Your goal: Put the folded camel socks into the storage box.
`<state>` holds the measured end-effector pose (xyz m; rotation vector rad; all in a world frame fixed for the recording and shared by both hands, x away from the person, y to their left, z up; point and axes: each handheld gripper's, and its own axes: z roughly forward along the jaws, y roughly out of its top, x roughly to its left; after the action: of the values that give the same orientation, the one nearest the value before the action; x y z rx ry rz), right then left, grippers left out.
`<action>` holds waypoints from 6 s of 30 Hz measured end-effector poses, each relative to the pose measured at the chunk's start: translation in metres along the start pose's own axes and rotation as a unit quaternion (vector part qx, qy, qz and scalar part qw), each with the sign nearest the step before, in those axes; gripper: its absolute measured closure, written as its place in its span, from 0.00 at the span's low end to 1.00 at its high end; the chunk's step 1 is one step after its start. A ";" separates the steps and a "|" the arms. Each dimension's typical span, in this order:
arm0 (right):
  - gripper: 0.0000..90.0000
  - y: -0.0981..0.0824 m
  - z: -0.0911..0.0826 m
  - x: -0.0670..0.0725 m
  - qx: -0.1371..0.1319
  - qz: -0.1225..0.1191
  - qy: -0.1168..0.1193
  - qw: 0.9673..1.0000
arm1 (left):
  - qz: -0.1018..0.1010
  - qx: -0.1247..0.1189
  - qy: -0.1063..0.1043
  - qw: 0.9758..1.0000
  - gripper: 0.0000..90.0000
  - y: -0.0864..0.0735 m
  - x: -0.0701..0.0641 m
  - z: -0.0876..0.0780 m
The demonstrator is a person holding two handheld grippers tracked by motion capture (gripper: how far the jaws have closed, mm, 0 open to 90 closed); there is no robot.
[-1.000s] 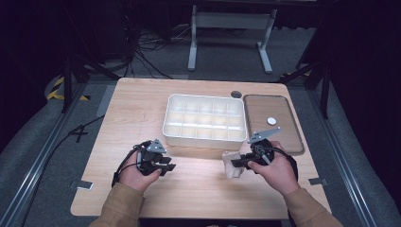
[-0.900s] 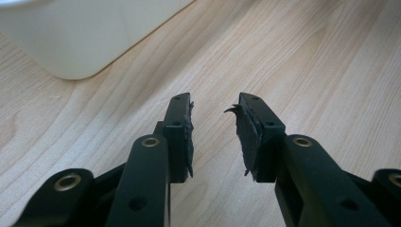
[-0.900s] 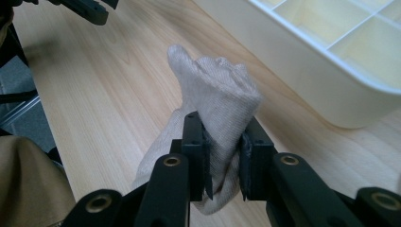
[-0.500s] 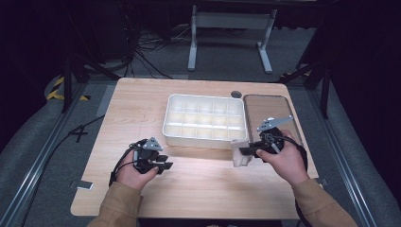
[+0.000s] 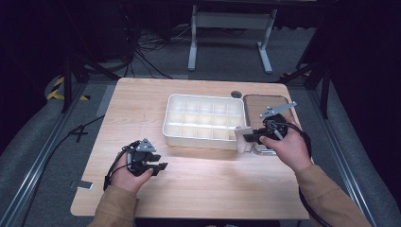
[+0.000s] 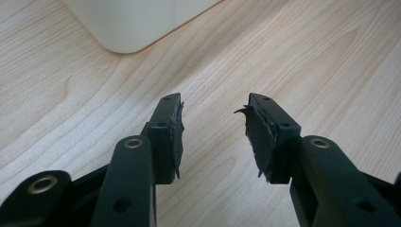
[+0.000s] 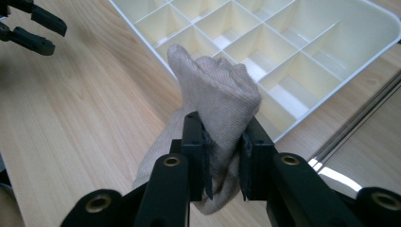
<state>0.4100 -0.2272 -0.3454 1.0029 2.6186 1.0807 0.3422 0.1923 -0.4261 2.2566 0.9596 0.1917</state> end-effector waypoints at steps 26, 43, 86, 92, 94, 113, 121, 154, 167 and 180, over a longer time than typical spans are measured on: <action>0.83 0.036 0.006 -0.032 0.019 -0.060 -0.015 0.998 | -0.023 -0.014 0.007 1.000 0.58 -0.013 0.004 -0.011; 0.83 0.049 0.025 -0.042 0.044 -0.112 -0.029 0.992 | -0.036 -0.026 0.018 0.999 0.58 -0.028 0.005 -0.023; 0.81 0.025 0.084 -0.034 0.120 -0.110 -0.039 0.986 | -0.026 -0.018 0.002 1.000 0.60 -0.019 0.005 -0.013; 0.81 0.026 0.089 -0.032 0.142 -0.117 -0.046 0.982 | -0.024 -0.017 0.003 1.000 0.60 -0.020 0.006 -0.013; 0.81 0.027 0.090 -0.031 0.148 -0.116 -0.047 0.981 | -0.024 -0.017 0.003 1.000 0.60 -0.020 0.005 -0.013; 0.82 0.024 0.107 -0.022 0.211 -0.131 -0.069 0.966 | -0.027 -0.017 0.003 0.999 0.60 -0.020 0.004 -0.012; 0.75 0.025 0.103 -0.025 0.205 -0.115 -0.050 0.971 | -0.026 -0.018 0.002 1.000 0.60 -0.020 0.005 -0.013; 0.85 0.024 0.114 -0.023 0.218 -0.091 -0.031 0.971 | -0.024 -0.011 0.001 1.000 0.59 -0.020 0.003 -0.010; 0.63 0.027 0.091 -0.024 0.169 -0.054 -0.024 0.984 | -0.025 -0.011 -0.002 1.000 0.58 -0.017 0.003 -0.008; 0.59 0.019 0.038 -0.016 0.037 -0.033 -0.030 0.998 | -0.019 -0.016 -0.005 1.000 0.58 -0.012 0.003 -0.004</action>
<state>0.4454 -0.2057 -0.3624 0.9418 2.6405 0.9307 0.3352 0.2025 -0.4311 2.2075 0.9866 0.1774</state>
